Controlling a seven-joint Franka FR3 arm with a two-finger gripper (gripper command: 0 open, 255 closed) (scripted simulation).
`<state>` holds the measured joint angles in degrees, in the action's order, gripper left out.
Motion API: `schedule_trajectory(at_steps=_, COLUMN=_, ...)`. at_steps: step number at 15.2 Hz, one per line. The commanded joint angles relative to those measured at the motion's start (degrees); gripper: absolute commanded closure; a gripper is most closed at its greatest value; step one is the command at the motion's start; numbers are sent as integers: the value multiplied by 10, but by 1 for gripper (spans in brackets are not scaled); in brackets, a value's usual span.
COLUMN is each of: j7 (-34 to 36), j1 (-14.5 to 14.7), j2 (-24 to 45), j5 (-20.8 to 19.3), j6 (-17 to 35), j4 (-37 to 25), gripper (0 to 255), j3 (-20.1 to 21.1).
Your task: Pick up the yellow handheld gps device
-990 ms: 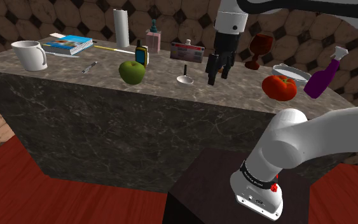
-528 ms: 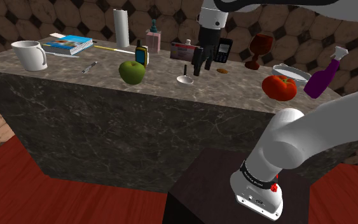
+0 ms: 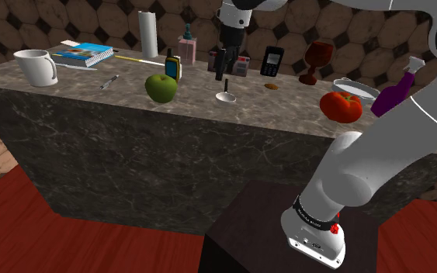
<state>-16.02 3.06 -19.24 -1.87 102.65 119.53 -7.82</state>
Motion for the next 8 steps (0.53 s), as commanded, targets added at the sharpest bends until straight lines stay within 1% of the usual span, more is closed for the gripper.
schedule_trajectory(at_steps=1, j7=-27, j1=5, j2=37, j5=5, j6=14, j4=-34, gripper=0, j3=-5)
schedule_trajectory(at_steps=8, j7=-119, j1=17, j2=173, j5=35, j6=34, j4=-184, gripper=0, j3=-16)
